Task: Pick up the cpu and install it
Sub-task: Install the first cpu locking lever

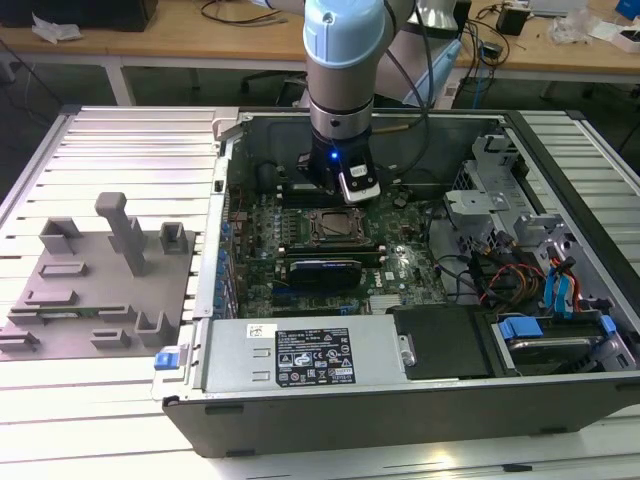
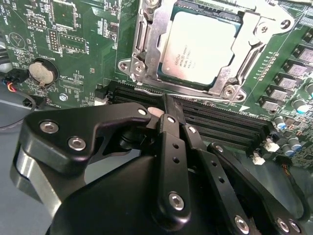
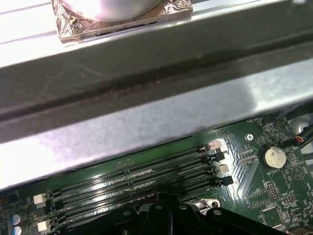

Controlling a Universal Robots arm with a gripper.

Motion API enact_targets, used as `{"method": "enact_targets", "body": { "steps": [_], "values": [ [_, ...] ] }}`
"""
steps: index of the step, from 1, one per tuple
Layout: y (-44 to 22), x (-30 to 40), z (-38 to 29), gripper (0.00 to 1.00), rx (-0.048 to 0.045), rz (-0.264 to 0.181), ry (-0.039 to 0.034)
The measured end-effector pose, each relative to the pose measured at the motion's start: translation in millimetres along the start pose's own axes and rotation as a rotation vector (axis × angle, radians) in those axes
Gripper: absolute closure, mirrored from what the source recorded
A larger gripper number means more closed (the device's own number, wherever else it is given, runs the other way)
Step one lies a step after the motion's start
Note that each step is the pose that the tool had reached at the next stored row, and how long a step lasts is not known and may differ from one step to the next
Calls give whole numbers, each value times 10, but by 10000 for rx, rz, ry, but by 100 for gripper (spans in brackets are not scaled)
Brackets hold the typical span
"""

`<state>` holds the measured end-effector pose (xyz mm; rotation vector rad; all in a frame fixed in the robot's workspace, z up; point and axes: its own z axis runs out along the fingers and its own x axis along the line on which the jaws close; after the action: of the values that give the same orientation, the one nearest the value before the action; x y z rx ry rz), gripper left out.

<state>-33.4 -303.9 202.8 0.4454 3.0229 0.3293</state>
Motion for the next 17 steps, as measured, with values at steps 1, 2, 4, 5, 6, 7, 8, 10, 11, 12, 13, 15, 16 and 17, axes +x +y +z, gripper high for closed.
{"method": "enact_targets", "body": {
  "steps": [1,2,4,5,6,7,8,10,11,12,13,15,16,17],
  "values": [
    [-2,0,4,89,4,0,0],
    [-2,0,8,89,6,0,-1],
    [-4,0,14,89,10,-1,-2],
    [-5,0,16,89,13,-2,-3],
    [-6,0,18,89,19,-1,-3],
    [-7,0,21,89,22,-3,-5],
    [-8,0,22,89,26,-3,-5],
    [-12,-1,25,89,38,-3,-10],
    [-16,-2,25,89,44,-5,-12],
    [-22,-4,25,89,49,-5,-14],
    [-25,-5,25,89,50,-6,-15],
    [-27,-5,31,89,53,-5,-15],
    [-26,-8,32,89,51,-7,-13],
    [-22,-22,34,89,51,-5,-14]
  ]
}}
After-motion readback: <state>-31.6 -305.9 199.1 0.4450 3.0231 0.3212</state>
